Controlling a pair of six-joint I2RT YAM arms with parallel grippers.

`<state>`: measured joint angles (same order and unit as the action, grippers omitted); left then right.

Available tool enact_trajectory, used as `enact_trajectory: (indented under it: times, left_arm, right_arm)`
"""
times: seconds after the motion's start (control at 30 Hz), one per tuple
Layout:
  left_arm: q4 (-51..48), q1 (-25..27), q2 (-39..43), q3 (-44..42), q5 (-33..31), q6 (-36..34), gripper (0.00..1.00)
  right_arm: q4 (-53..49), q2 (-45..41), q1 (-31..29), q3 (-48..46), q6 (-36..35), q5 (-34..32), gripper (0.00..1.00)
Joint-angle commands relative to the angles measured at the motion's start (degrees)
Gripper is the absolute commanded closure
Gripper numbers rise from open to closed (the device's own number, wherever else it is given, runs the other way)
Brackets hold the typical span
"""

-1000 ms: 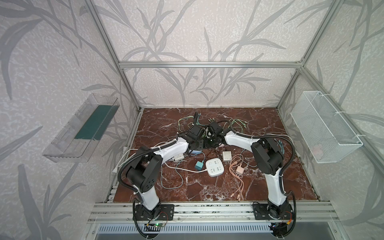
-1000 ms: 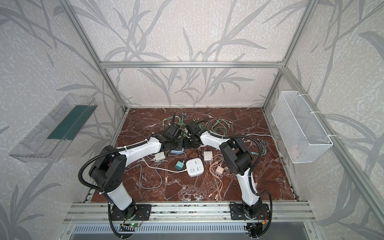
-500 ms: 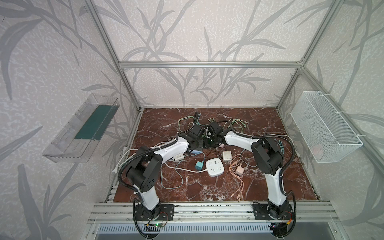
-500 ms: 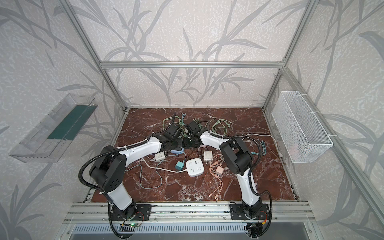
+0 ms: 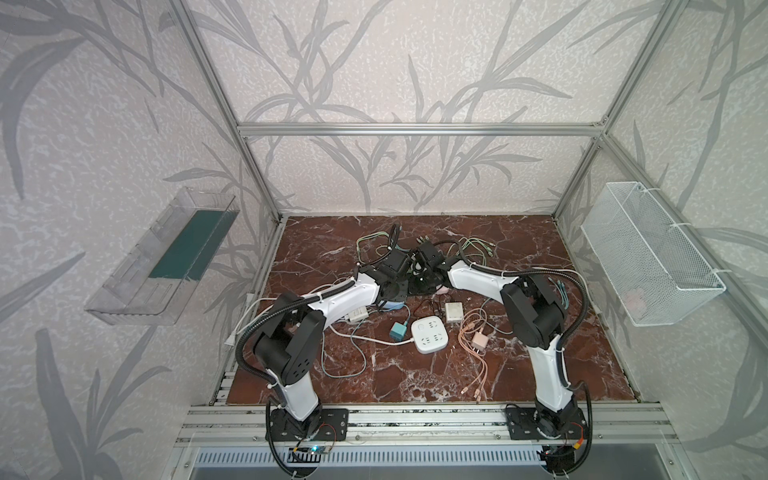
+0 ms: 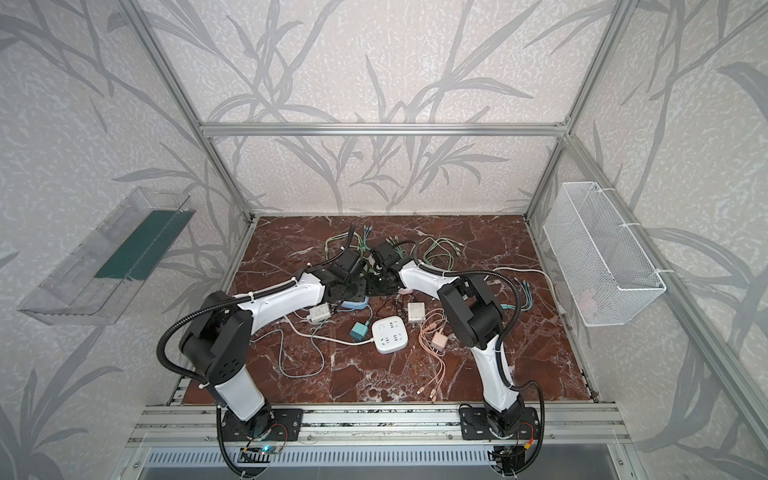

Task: Pull the plug off the socket
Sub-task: 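Pull the light-green charger out of the blue strip with the left gripper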

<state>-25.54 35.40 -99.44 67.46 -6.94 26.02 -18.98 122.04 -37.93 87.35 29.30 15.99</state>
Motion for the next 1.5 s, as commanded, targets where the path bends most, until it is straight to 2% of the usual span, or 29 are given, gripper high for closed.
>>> enact_trajectory:
  times: [0.0, 0.43, 0.6, 0.77, 1.03, 1.47]
  left_arm:
    - [0.56, 0.55, 1.37, 3.19, -1.85, 1.84, 0.86]
    - [3.15, 0.39, -1.06, 5.09, -3.79, 0.97, 0.86]
    - [-0.8, 0.27, -4.57, 10.33, -4.48, 1.31, 0.86]
    - [-1.79, 0.22, -6.03, 11.73, -6.32, 1.0, 0.86]
    - [-2.48, 0.03, -3.89, 9.13, -6.82, 0.79, 0.86]
    - [-1.47, 0.03, 3.02, 2.57, -1.72, 1.57, 0.85]
  right_arm:
    - [-4.17, 2.32, -0.34, 0.8, -0.68, -2.02, 0.57]
    - [-7.61, 4.14, -0.35, 4.17, -1.69, -3.5, 0.58]
    - [-8.59, 5.35, -0.3, 7.65, -2.04, -3.15, 0.58]
    - [-9.14, 6.75, 0.02, 9.93, -1.97, -2.55, 0.58]
    - [-7.94, 6.76, 0.01, 10.06, -1.64, -1.1, 0.58]
    - [-2.88, 3.27, 0.05, 5.07, -1.89, -0.35, 0.57]
